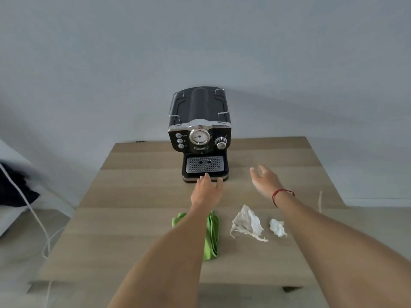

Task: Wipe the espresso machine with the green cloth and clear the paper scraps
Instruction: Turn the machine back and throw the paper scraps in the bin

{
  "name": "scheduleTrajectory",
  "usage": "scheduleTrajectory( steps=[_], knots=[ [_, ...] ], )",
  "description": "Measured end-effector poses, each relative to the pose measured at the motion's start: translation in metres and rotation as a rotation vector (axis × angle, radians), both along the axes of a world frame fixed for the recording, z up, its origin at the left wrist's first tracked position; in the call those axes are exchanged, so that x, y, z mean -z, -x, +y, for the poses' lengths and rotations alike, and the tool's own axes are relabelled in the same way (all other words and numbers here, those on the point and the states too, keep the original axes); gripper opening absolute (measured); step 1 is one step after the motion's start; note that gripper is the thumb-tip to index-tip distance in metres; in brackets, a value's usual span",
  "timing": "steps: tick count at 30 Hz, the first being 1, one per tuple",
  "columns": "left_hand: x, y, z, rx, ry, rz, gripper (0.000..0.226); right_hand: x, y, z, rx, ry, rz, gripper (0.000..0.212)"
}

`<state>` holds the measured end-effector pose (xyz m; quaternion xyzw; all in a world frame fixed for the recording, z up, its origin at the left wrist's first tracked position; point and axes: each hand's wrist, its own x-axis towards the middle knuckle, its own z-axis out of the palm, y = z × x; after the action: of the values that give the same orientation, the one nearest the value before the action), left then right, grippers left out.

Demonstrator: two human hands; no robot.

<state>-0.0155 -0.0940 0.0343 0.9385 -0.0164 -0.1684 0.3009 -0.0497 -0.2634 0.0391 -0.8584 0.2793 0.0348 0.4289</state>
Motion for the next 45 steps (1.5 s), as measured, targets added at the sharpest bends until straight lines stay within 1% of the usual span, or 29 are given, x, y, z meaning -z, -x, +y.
scheduleTrajectory(
  steps=[4,6,8,10,12,14,16,18,19,20,21,23,24,25,26,28,32,34,36,38,39,41,42,43,45],
  knots=[
    [0.034,0.034,-0.038,0.149,-0.106,0.067,0.051,0.048,0.046,-0.035,-0.039,0.087,0.133,0.040],
    [0.059,0.052,-0.054,0.259,-0.149,0.084,0.053,0.076,0.069,-0.044,-0.074,0.126,0.208,0.033],
    [0.084,0.074,-0.066,0.381,-0.242,0.122,0.058,0.100,0.090,-0.047,-0.101,0.172,0.275,0.025],
    [0.104,0.092,-0.073,0.421,-0.344,0.141,0.055,0.120,0.105,-0.047,-0.113,0.156,0.282,0.024],
    [0.116,0.105,-0.078,0.408,-0.399,0.103,0.044,0.135,0.112,-0.047,-0.119,0.117,0.246,0.023],
    [0.116,0.111,-0.083,0.333,-0.347,0.058,0.034,0.141,0.117,-0.049,-0.125,0.165,0.228,0.019],
    [0.112,0.111,-0.085,0.246,-0.248,0.060,0.025,0.138,0.119,-0.049,-0.137,0.215,0.263,0.015],
    [0.107,0.111,-0.082,0.218,-0.210,0.060,0.012,0.136,0.120,-0.049,-0.148,0.223,0.279,0.015],
    [0.107,0.111,-0.079,0.228,-0.202,0.058,0.018,0.134,0.120,-0.048,-0.136,0.227,0.276,0.014],
    [0.107,0.112,-0.075,0.234,-0.190,0.066,0.017,0.134,0.120,-0.047,-0.115,0.231,0.269,0.013],
    [0.106,0.112,-0.071,0.234,-0.168,0.063,0.011,0.132,0.121,-0.046,-0.095,0.232,0.253,0.012],
    [0.103,0.112,-0.061,0.225,-0.122,0.033,0.028,0.129,0.118,-0.042,-0.054,0.217,0.197,0.016],
    [0.100,0.109,-0.056,0.211,-0.099,0.009,0.032,0.126,0.114,-0.038,-0.014,0.183,0.169,0.017],
    [0.096,0.105,-0.051,0.194,-0.073,-0.014,0.031,0.120,0.109,-0.034,0.025,0.138,0.148,0.017],
    [0.090,0.101,-0.045,0.171,-0.054,-0.023,0.025,0.114,0.102,-0.028,0.047,0.106,0.127,0.015],
    [0.075,0.092,-0.026,0.099,-0.015,-0.033,0.016,0.095,0.085,-0.010,0.002,0.112,0.079,0.010],
    [0.044,0.075,0.034,-0.080,0.042,-0.098,0.016,0.053,0.045,0.064,-0.125,0.054,-0.044,0.006],
    [0.036,0.072,0.081,-0.185,0.036,-0.124,0.016,0.042,0.031,0.115,-0.201,0.016,-0.058,0.006],
    [0.033,0.073,0.137,-0.321,0.016,-0.121,0.016,0.040,0.023,0.173,-0.336,-0.012,-0.057,0.009],
    [0.038,0.084,0.194,-0.490,0.001,-0.091,0.022,0.045,0.023,0.232,-0.441,-0.033,-0.055,0.011],
    [0.043,0.093,0.223,-0.579,0.005,-0.058,0.024,0.053,0.027,0.261,-0.490,-0.049,-0.041,0.019],
    [0.059,0.113,0.275,-0.756,0.029,0.010,0.019,0.071,0.042,0.312,-0.599,-0.084,0.026,0.035],
    [0.068,0.123,0.297,-0.831,0.035,0.034,0.020,0.081,0.052,0.333,-0.646,-0.091,0.063,0.035],
    [0.078,0.133,0.316,-0.875,0.031,0.049,0.021,0.092,0.061,0.351,-0.683,-0.095,0.096,0.031],
    [0.099,0.152,0.343,-0.894,0.017,0.093,0.019,0.114,0.079,0.379,-0.729,-0.106,0.154,0.018]
  ],
)
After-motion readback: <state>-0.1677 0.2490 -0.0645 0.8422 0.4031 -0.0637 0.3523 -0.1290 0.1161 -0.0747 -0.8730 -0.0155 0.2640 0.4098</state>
